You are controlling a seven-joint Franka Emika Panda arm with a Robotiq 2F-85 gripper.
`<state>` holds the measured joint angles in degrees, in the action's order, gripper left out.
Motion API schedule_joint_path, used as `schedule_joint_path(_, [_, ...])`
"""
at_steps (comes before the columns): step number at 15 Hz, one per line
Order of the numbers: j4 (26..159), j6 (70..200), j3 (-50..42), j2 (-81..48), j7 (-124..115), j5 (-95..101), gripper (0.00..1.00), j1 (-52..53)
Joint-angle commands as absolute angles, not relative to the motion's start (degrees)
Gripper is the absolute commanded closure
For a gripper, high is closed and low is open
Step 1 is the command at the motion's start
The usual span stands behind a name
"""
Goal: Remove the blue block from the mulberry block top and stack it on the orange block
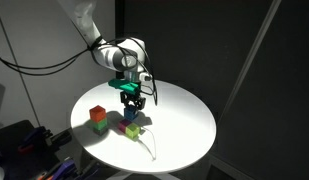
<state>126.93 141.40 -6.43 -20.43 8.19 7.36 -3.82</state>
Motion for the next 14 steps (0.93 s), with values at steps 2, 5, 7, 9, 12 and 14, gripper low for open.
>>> schedule_joint_path(2, [131.36, 139.87, -7.13, -13.26, 6.8, 10.19, 0.73, -3.91])
schedule_joint_path(5, [133.83, 139.87, -6.89, -9.88, 8.03, 10.3, 0.73, -4.32])
schedule_joint_path(7, [135.82, 140.27, -6.57, -7.56, 8.98, 10.03, 0.73, -4.47])
schedule_joint_path(9, [137.65, 140.48, -6.26, -5.33, 10.03, 9.57, 0.73, -4.54])
schedule_joint_path(12, [139.68, 140.2, -5.85, -2.5, 11.37, 9.01, 0.73, -4.51])
schedule_joint_path(14, [140.86, 139.78, -5.43, -0.87, 13.06, 8.22, 0.73, -4.46])
